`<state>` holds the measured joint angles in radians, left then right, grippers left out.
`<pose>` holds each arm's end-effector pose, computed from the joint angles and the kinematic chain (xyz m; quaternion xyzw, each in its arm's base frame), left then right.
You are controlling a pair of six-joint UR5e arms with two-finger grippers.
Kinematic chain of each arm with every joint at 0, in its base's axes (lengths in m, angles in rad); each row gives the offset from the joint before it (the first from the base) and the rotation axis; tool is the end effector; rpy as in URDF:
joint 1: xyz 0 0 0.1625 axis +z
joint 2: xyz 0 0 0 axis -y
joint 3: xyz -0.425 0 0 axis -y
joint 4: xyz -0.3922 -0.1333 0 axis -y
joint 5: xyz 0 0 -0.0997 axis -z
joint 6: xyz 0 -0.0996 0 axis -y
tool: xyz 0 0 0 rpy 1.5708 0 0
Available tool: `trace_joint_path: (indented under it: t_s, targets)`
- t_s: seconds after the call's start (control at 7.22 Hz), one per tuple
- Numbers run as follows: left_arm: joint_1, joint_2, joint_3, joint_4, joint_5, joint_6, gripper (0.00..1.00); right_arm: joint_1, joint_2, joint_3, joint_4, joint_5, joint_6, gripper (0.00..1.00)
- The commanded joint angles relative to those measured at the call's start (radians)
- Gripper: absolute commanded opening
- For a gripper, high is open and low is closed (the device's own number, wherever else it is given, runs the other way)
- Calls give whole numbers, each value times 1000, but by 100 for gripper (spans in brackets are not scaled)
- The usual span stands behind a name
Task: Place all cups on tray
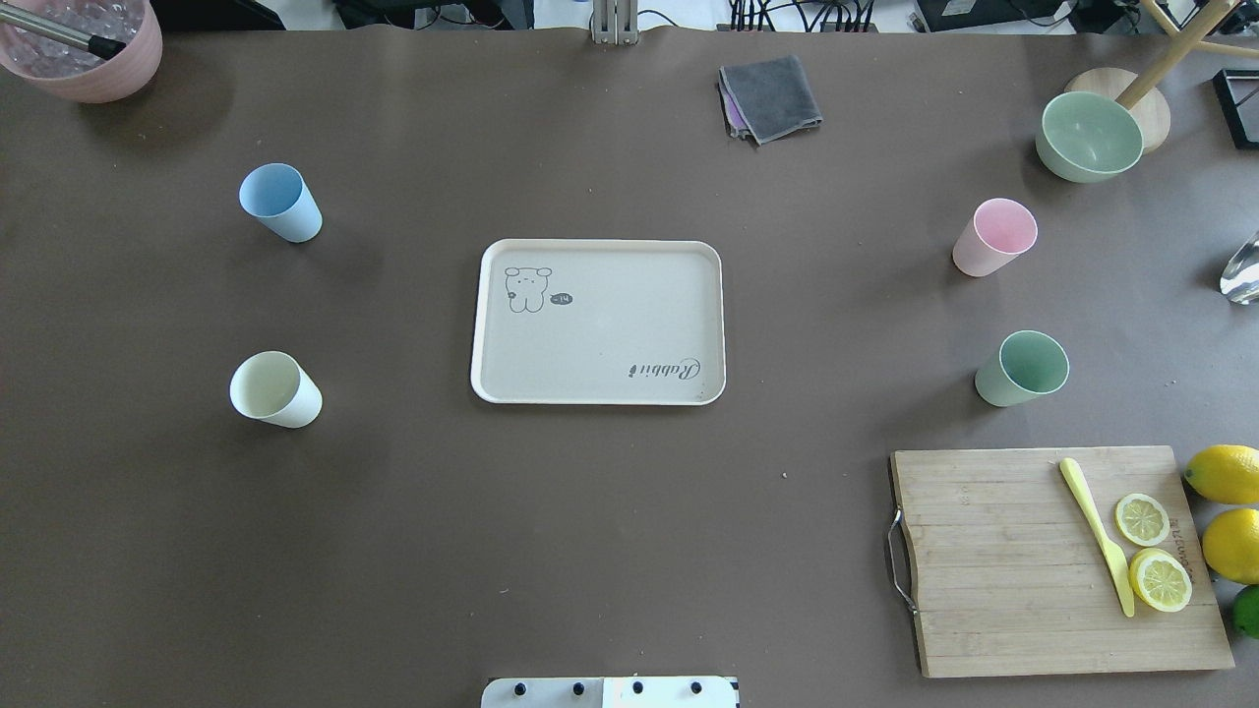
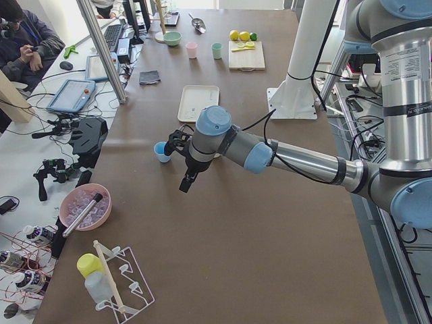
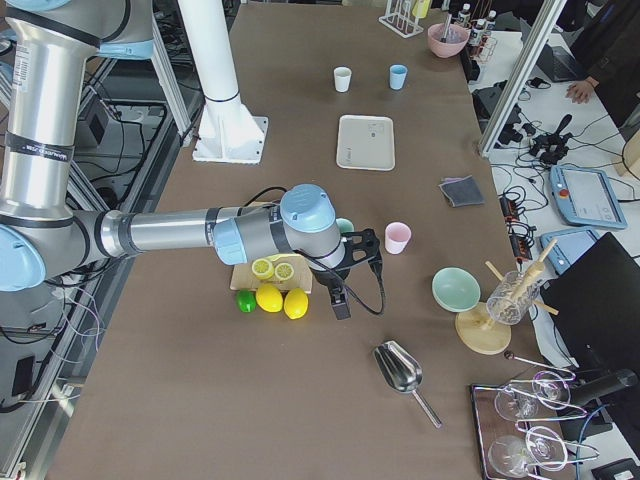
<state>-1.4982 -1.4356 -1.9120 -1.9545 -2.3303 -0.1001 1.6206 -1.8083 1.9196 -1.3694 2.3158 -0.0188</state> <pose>-0.0319 -0.4532 0.5080 0.2383 0.3766 0.0955 0.8901 0.0860 -0.4034 0.5710 0.1573 -0.3543 -0.0424 0.9208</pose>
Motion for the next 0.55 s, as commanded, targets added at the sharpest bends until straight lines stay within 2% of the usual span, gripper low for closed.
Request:
trace_joint_path:
  t_s: [0.0,0.14,0.28,0.42]
  targets:
    - [1,-17,27,-63,-3,-24,99,19,-2,-17,74,-3,-9,100]
    - [4,-23,21,-116,-6,-30,99,19,-2,-19,111,-1,15,100]
    - [12,-29,30,-154,-59,-79,99,19,13,-16,115,-1,89,100]
    - [62,-80,40,-153,-111,-177,99,13,45,-16,113,4,226,100]
